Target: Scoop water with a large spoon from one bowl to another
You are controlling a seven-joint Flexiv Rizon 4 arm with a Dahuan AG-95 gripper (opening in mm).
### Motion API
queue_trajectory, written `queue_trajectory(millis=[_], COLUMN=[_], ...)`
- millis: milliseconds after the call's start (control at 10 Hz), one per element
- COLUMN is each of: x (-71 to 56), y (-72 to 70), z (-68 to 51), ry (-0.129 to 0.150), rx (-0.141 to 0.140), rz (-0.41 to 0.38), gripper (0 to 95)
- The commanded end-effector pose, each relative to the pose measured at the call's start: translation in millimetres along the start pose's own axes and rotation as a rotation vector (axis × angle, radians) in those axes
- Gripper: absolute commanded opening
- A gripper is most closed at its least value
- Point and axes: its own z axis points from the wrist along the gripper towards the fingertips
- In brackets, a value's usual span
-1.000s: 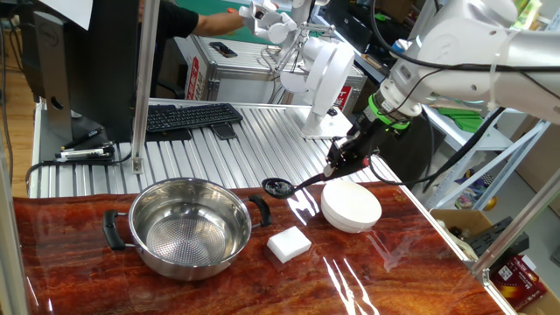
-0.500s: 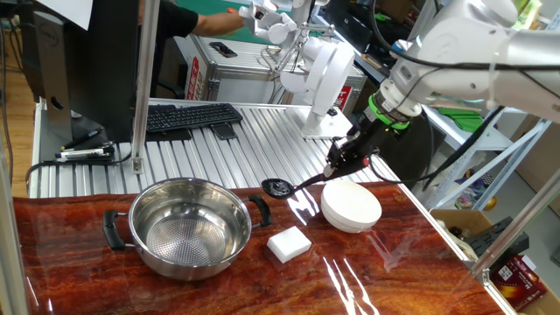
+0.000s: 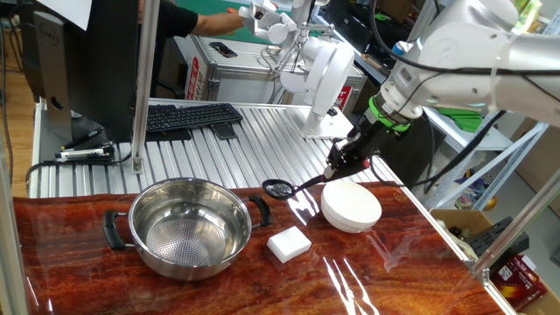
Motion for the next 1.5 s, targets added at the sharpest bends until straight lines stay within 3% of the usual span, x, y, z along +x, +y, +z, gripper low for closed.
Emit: queue_trajectory(millis=[100, 400, 900, 1200, 1500], x=[1.3, 1.3, 1.3, 1.3, 1.3], y=[0.0, 0.0, 0.0, 0.0, 0.0], z=[-0.1, -0.1, -0.1, -0.1, -0.1], ry=[-0.003, -0.006, -0.007, -0.002, -0.005], rx=[-0.002, -0.002, 0.047, 0.093, 0.1], rz=[0.014, 0.041, 0.096, 0.152, 0.208], gripper=[0.0, 0.0, 0.0, 0.0, 0.0])
